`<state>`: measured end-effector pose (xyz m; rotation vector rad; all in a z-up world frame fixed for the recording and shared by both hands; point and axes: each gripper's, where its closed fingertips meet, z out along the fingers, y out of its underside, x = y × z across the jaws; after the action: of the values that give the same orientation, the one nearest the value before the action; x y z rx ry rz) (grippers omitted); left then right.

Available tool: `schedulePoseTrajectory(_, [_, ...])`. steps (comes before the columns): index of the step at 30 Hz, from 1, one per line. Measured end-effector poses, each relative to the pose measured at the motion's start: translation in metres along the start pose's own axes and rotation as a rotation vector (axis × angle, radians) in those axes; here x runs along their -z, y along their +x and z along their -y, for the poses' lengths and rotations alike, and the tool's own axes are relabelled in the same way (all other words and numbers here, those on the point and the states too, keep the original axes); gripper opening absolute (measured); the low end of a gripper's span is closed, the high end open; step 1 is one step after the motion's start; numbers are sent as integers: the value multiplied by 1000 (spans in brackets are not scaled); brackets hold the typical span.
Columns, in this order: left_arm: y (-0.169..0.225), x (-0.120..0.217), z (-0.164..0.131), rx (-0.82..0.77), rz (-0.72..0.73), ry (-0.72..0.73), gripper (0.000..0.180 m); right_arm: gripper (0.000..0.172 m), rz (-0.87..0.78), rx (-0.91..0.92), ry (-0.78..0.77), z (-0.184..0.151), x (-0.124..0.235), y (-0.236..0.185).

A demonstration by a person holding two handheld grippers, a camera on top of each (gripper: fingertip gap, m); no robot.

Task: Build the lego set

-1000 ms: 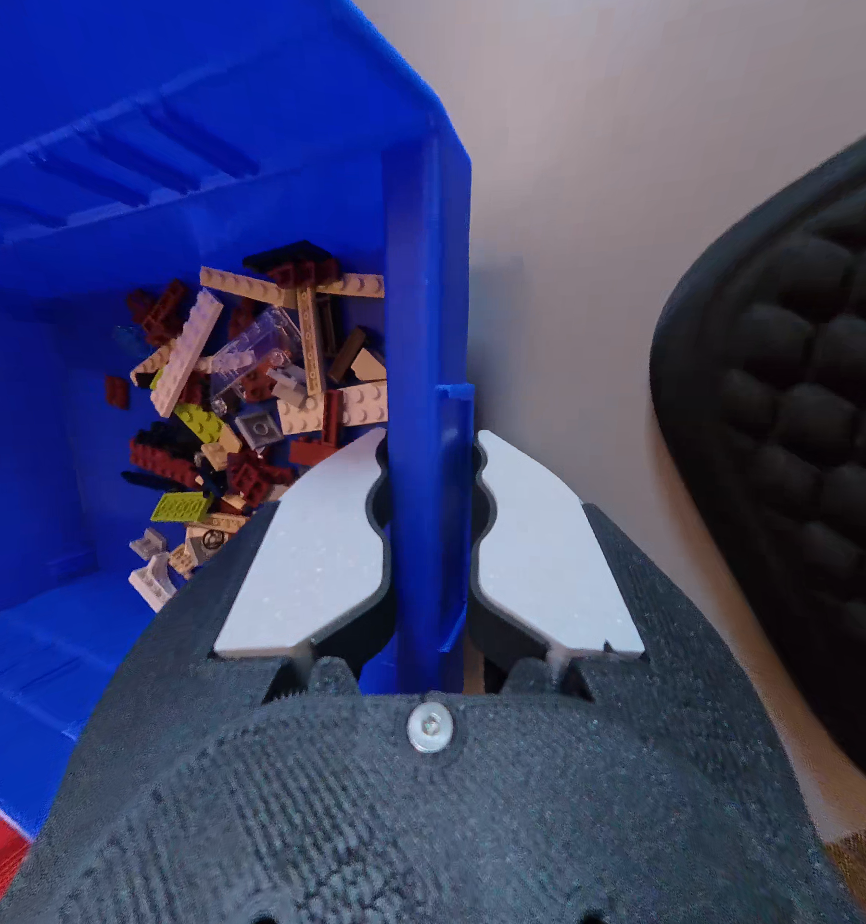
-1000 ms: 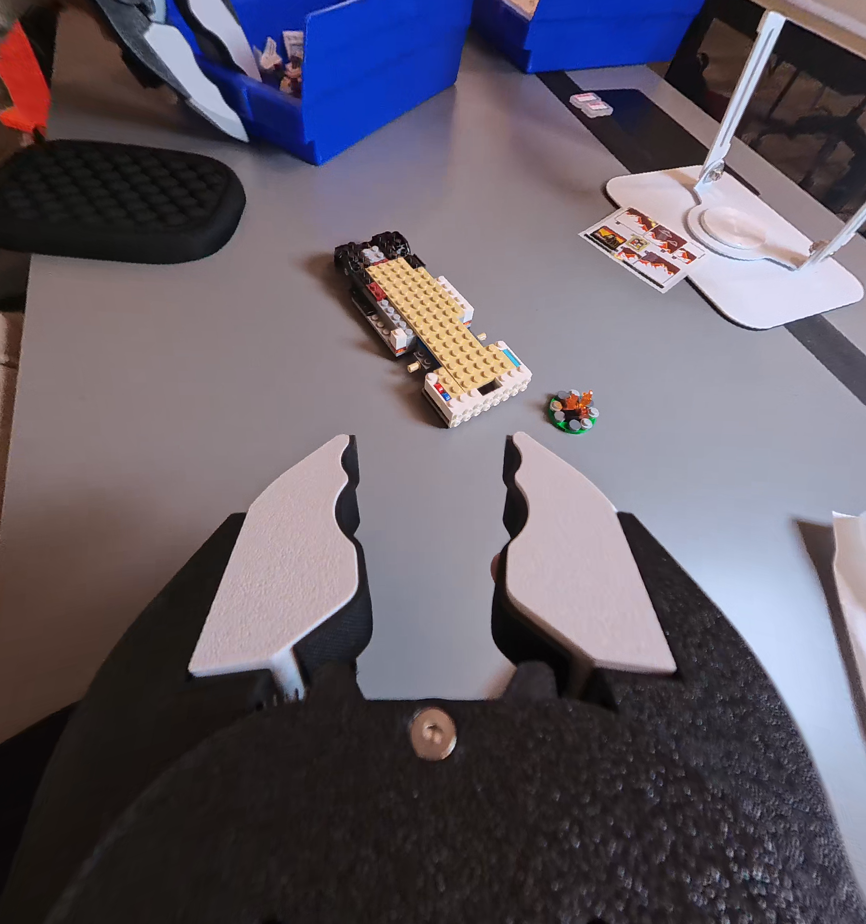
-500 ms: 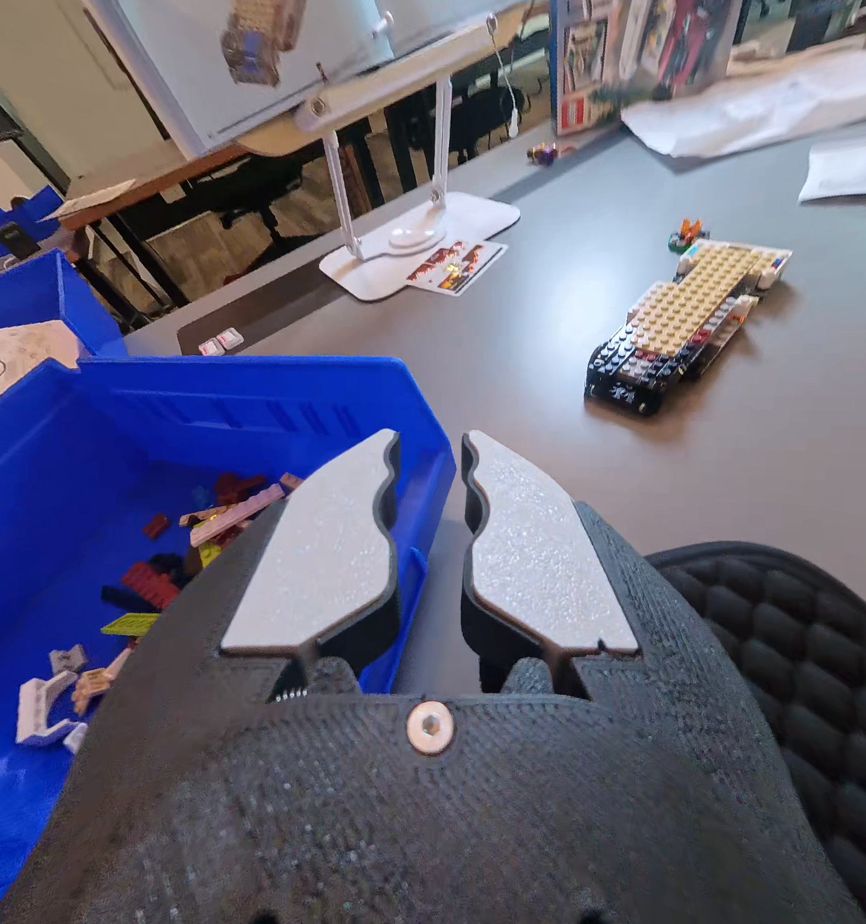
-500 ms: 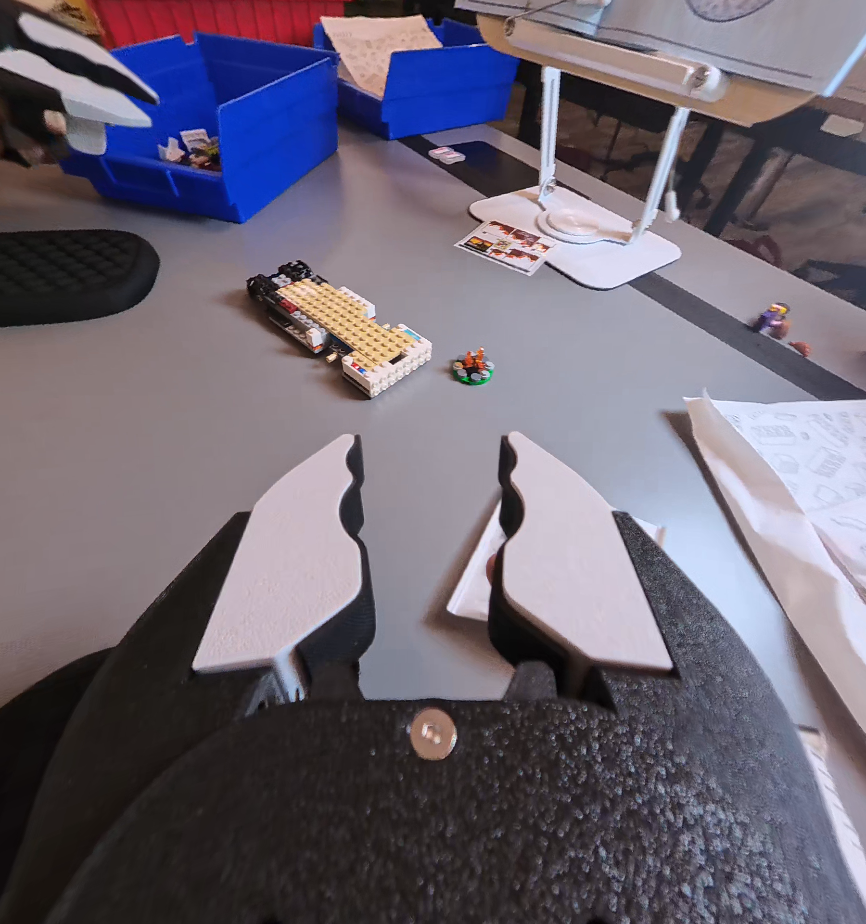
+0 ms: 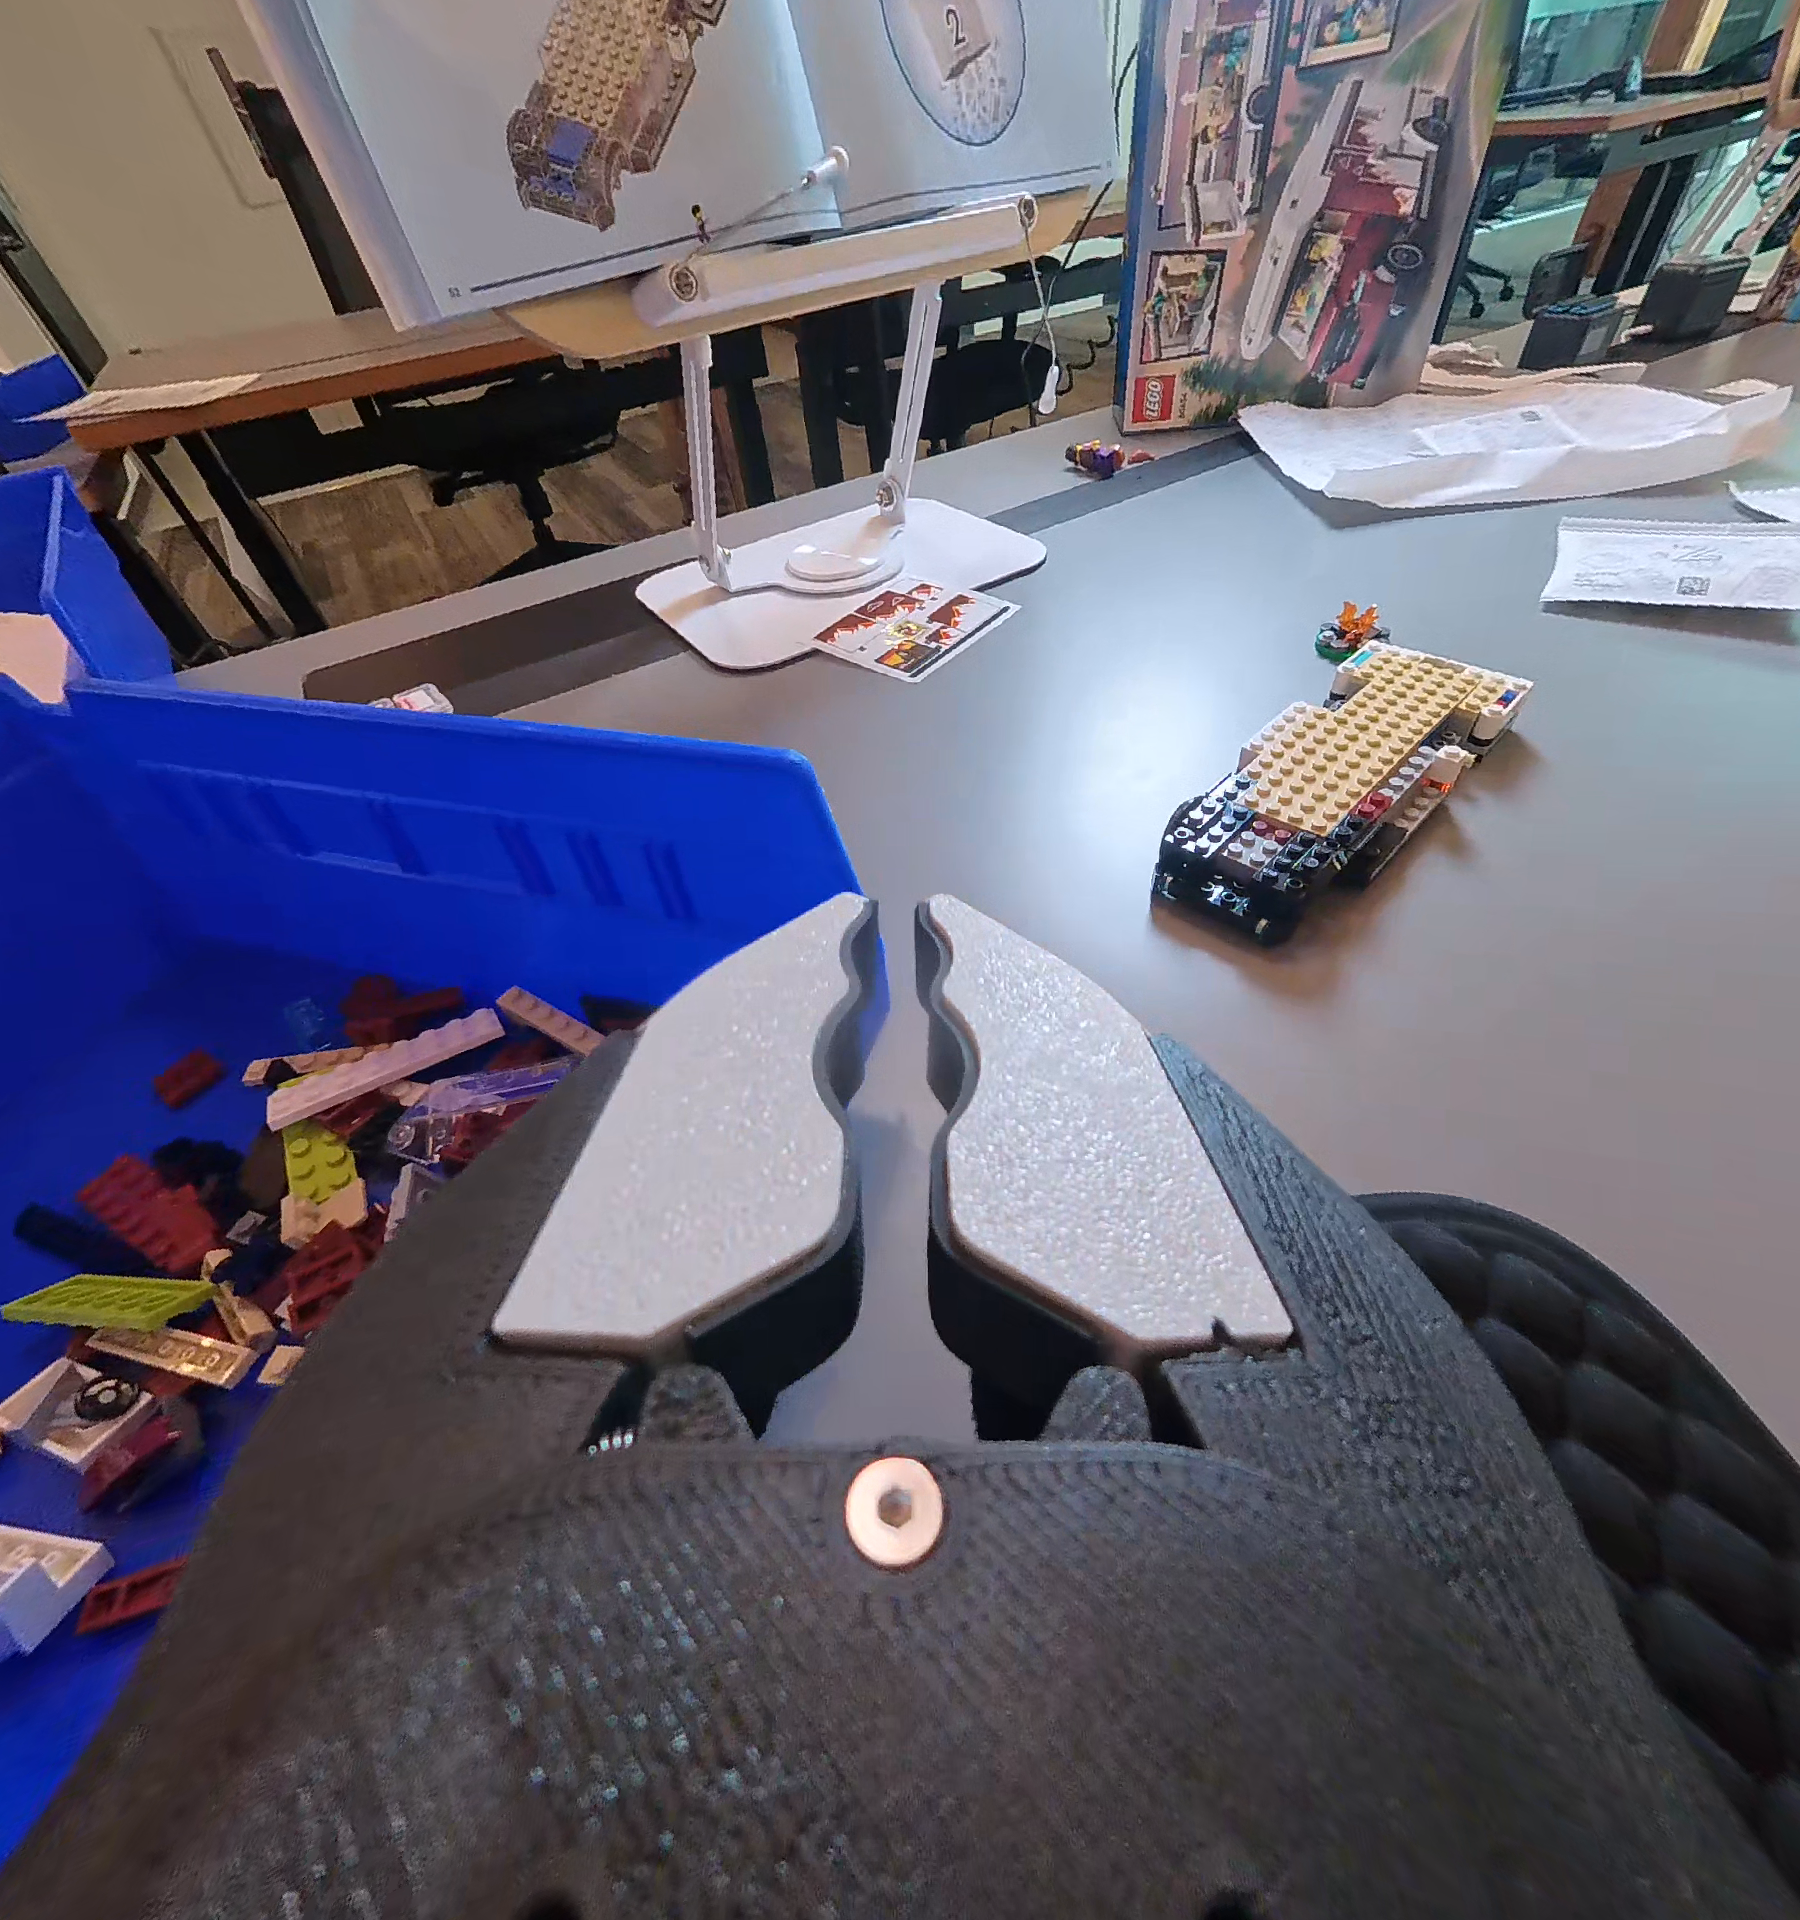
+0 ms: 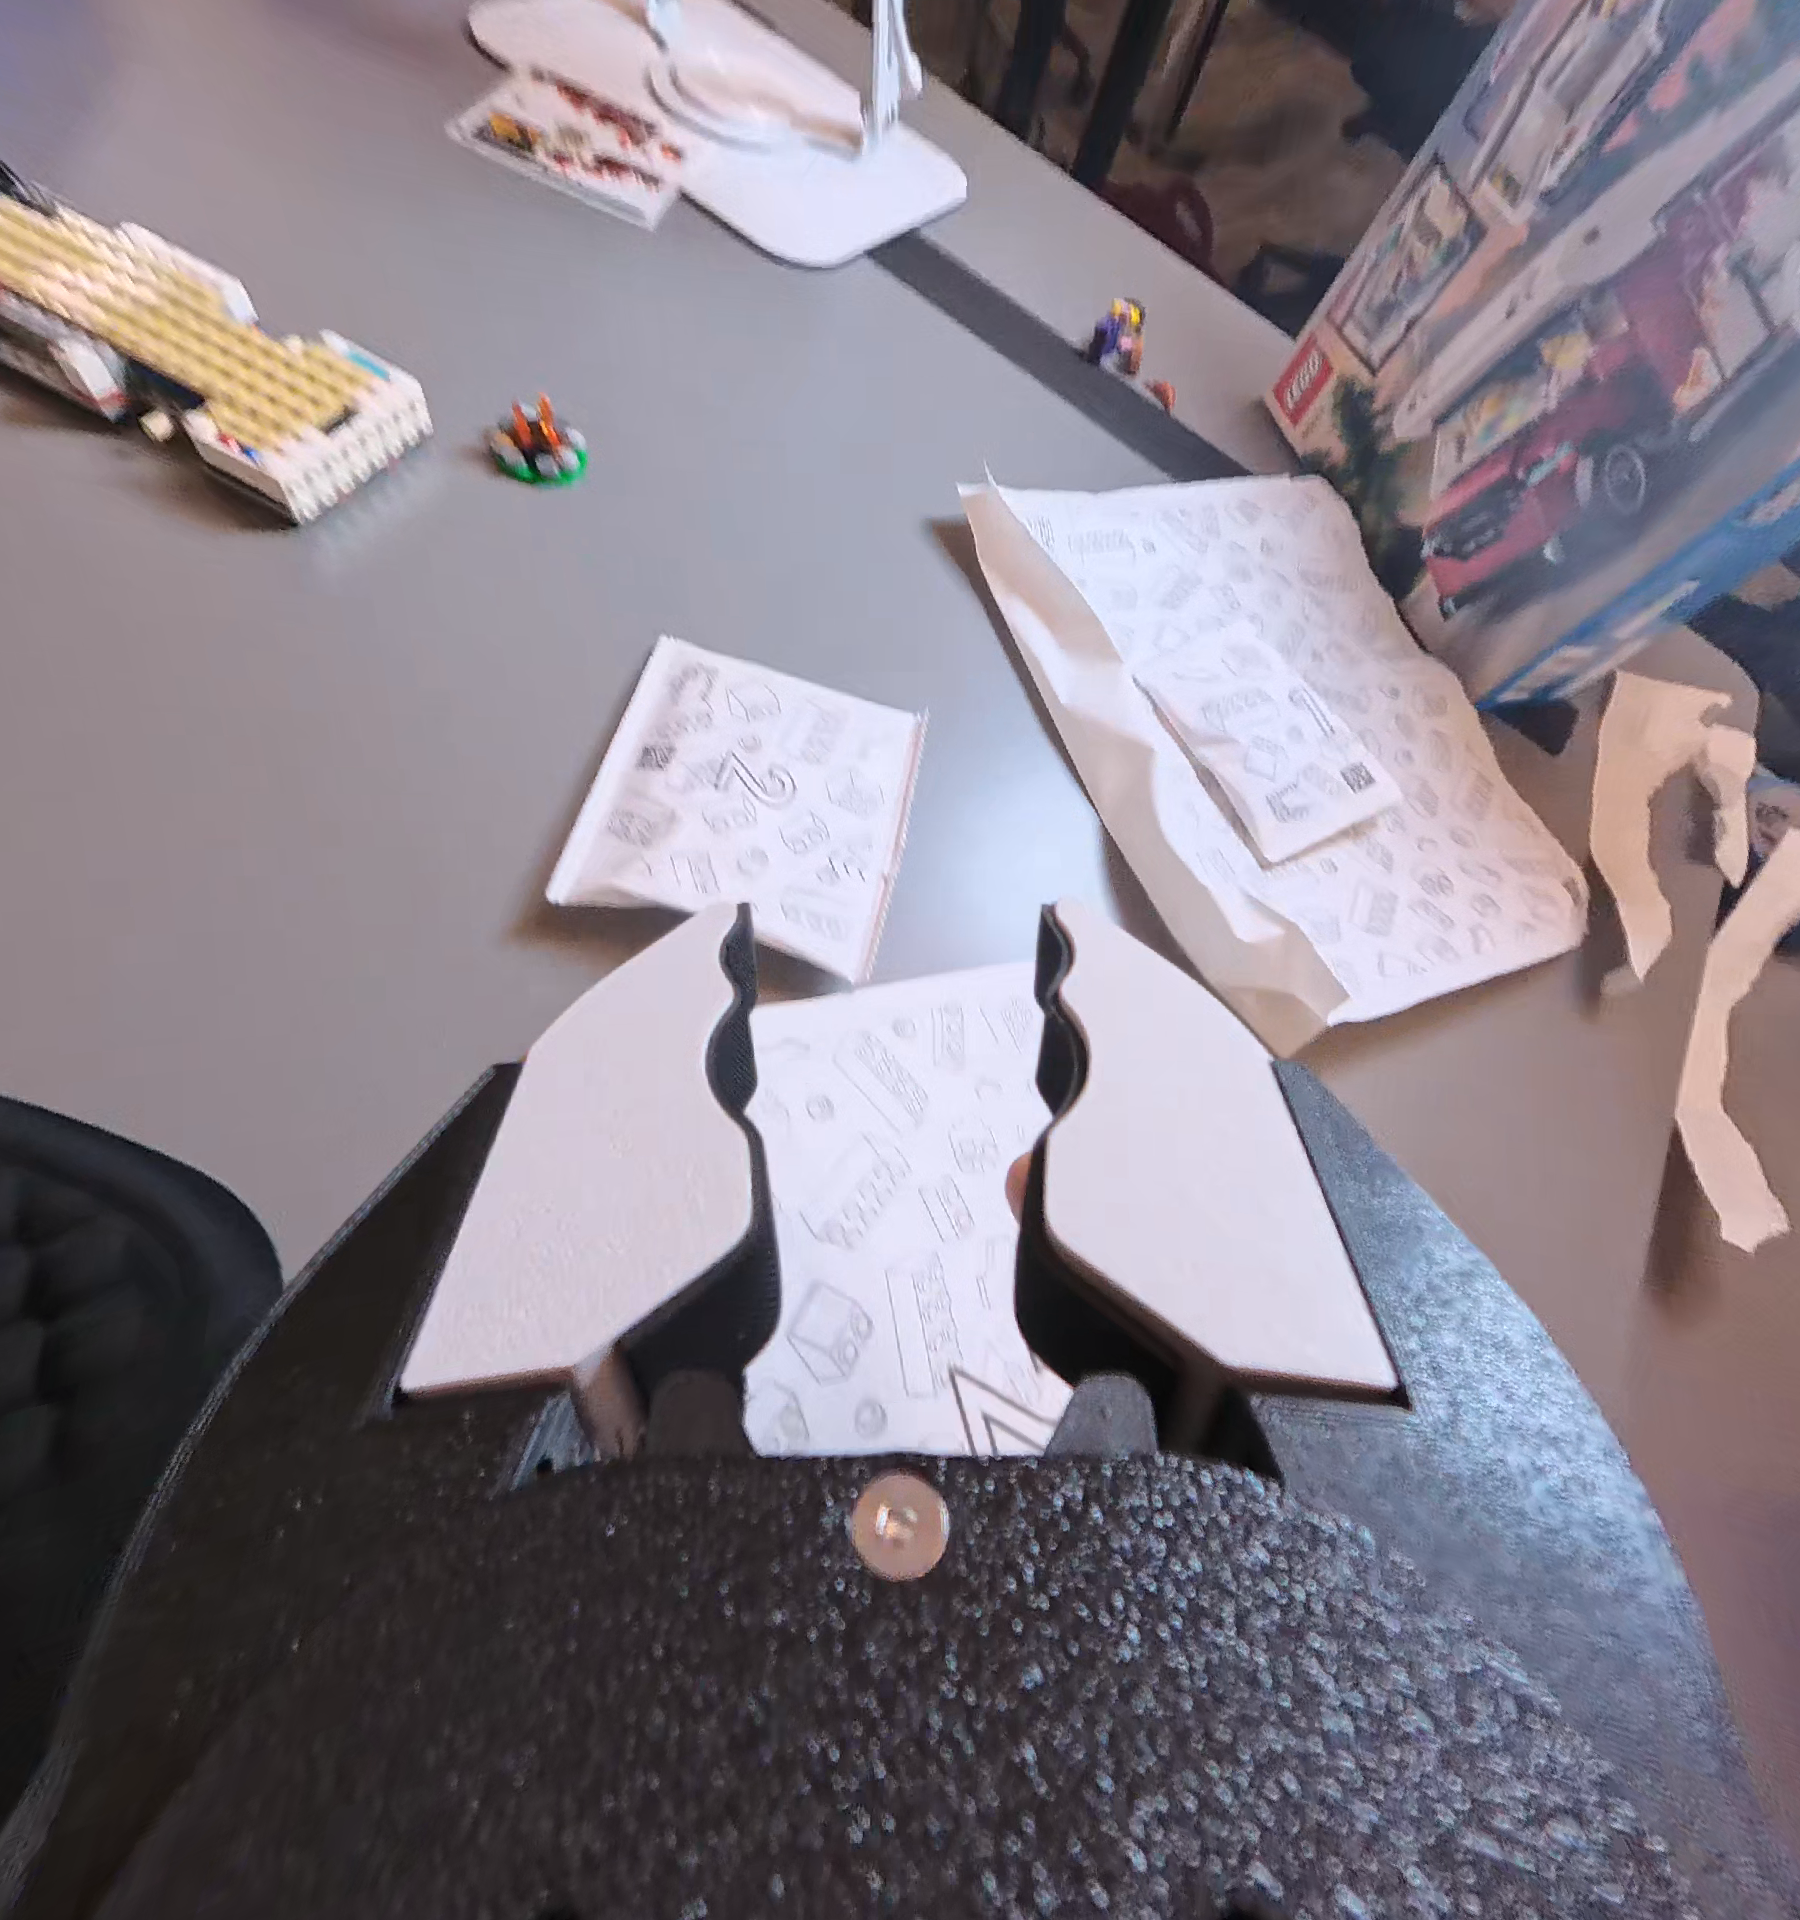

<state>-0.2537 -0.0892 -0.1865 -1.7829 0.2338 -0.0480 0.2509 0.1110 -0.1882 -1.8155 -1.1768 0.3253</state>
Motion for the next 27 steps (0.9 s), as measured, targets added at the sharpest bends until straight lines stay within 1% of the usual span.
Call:
schedulePoseTrajectory(4, [4, -3, 1, -5, -23, -1, 7, 52, 43, 25, -164, -31, -2, 6])
schedulePoseTrajectory(6, [6, -5, 1, -20, -29, -14, 8, 52, 84, 33, -219, -41, -8, 5])
schedulePoseTrajectory(9, [10, -9, 1, -32, -44, -17, 9, 52, 149, 47, -264, -44, -27, 0])
schedulePoseTrajectory(11, [13, -12, 2, -38, -52, -17, 9, 53, 189, 69, -294, -44, -43, -4])
schedulePoseTrajectory(13, [17, -12, 3, -47, -63, -17, 9, 52, 229, 54, -326, -41, -61, -4])
schedulePoseTrajectory(16, [21, -12, 1, -64, -72, -32, 10, 43, 329, -35, -421, -44, -81, -6])
schedulePoseTrajectory(18, [21, -10, -2, -75, -67, -49, 10, 35, 417, -92, -503, -47, -88, -11])
schedulePoseTrajectory(20, [20, -8, -4, -73, -63, -54, 10, 28, 454, -130, -588, -52, -93, -12])
schedulePoseTrajectory(24, [21, -5, -7, -44, -70, -44, 9, 5, 561, -170, -634, -50, -97, -22])
schedulePoseTrajectory(27, [25, -7, -10, -31, -91, -47, 9, 1, 584, -140, -603, -42, -102, -30])
